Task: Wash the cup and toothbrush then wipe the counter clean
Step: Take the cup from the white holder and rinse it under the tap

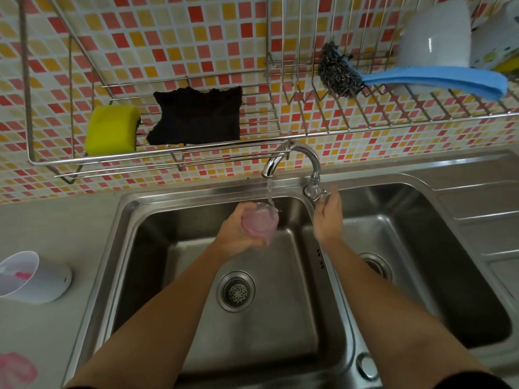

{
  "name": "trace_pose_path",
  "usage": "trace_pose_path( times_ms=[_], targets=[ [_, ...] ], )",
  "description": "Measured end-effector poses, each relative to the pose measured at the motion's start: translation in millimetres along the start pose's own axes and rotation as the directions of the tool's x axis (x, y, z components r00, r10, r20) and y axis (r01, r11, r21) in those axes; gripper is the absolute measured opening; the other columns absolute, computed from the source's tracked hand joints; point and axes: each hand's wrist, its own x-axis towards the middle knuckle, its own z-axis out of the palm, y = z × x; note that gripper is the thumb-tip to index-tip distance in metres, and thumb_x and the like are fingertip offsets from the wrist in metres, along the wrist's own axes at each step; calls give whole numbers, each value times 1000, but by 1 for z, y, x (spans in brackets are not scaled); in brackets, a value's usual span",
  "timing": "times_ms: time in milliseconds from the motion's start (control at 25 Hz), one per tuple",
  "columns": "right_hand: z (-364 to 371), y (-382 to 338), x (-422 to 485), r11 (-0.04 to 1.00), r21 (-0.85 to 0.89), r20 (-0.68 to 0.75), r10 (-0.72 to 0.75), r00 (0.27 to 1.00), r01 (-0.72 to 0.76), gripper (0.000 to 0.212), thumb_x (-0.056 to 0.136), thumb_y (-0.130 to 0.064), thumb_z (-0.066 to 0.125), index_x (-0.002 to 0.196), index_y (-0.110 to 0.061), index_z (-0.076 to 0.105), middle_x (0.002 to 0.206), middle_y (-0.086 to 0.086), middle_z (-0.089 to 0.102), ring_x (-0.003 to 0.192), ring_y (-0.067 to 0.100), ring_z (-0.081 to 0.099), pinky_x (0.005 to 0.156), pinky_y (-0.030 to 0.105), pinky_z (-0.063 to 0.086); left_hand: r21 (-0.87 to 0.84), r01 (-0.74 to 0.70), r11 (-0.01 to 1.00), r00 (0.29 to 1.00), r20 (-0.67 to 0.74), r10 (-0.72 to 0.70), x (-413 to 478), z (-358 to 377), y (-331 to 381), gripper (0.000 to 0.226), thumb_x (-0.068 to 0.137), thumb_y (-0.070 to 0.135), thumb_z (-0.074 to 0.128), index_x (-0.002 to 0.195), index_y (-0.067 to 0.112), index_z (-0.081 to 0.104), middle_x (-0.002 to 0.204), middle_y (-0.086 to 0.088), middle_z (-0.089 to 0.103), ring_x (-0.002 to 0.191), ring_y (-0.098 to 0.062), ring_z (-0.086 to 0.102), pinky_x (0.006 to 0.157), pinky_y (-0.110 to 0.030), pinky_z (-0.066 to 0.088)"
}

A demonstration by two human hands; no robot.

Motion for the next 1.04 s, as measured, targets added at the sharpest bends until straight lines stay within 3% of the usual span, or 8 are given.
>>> trace_pose_path(
  times_ms=[120, 240, 400, 680, 800, 880, 960, 1040],
  targets=[
    [3, 37, -40, 861, -497, 109, -65, 992, 111, 55, 99, -29, 30, 147, -5, 18, 156, 13, 16, 145, 26, 11, 117, 38, 10, 328, -103, 939, 993, -21, 116, -7, -1, -11, 85, 50, 18, 88, 124, 25, 46, 119, -2, 50, 109, -17, 48, 96, -35, 46],
    [3, 64, -68, 692, -690, 248, -47, 968, 210, 57, 99, -32, 23, 148, -8, 5, 158, 11, 2, 146, 23, 0, 117, 40, 5, 654, -89, 752, 995, 31, 91, -16, -6, -22, 87, 59, 33, 83, 134, 27, 40, 124, -5, 40, 113, -26, 37, 101, -37, 38],
    [-1, 72, -71, 653, -716, 291, -43, 956, 247, 57, 99, -21, 25, 148, -6, -1, 157, 11, -5, 145, 24, -6, 117, 39, 2, 857, -92, 507, 995, 57, 85, -29, -11, -24, 73, 73, 35, 69, 138, 33, 35, 128, -5, 34, 116, -26, 30, 96, -46, 44],
    [-2, 71, -70, 678, -685, 317, -54, 947, 268, 60, 97, -20, 28, 147, -3, -1, 157, 14, -5, 145, 25, -5, 118, 38, 4, 969, -188, 161, 966, 153, 210, -44, -32, -11, 61, 86, 27, 58, 141, 27, 29, 135, -7, 34, 125, -29, 29, 106, -48, 29],
    [-10, 64, -66, 661, -693, 392, 12, 920, 287, 61, 99, -25, 25, 146, -1, -4, 156, 16, -10, 145, 26, -8, 119, 39, 5, 968, -250, -14, 937, 245, 250, -52, -37, -1, 70, 82, 20, 64, 141, 23, 26, 137, -8, 33, 127, -31, 30, 106, -51, 30],
    [-15, 56, -69, 674, -682, 396, 15, 918, 283, 59, 100, -25, 25, 147, 0, 0, 157, 17, -5, 145, 28, -2, 119, 39, 10, 932, -317, -174, 871, 359, 336, -60, -41, 5, 75, 70, 17, 75, 136, 18, 38, 129, -9, 44, 121, -32, 41, 99, -52, 40],
    [-17, 44, -76, 732, -631, 361, -17, 933, 257, 54, 100, -20, 29, 147, -2, 12, 155, 19, 13, 141, 33, 21, 115, 42, 24, 929, -303, -211, 823, 367, 434, -70, -45, 11, 75, 60, 22, 82, 128, 18, 49, 119, -8, 51, 114, -31, 47, 92, -51, 46],
    [-22, 30, -85, 819, -537, 346, -4, 938, 202, 42, 98, -16, 38, 139, -9, 36, 137, 19, 44, 116, 32, 53, 101, 45, 43, 956, -293, -27, 867, 278, 413, -73, -50, 7, 71, 72, 30, 71, 134, 22, 38, 129, -7, 41, 121, -31, 38, 100, -51, 39]
  ],
)
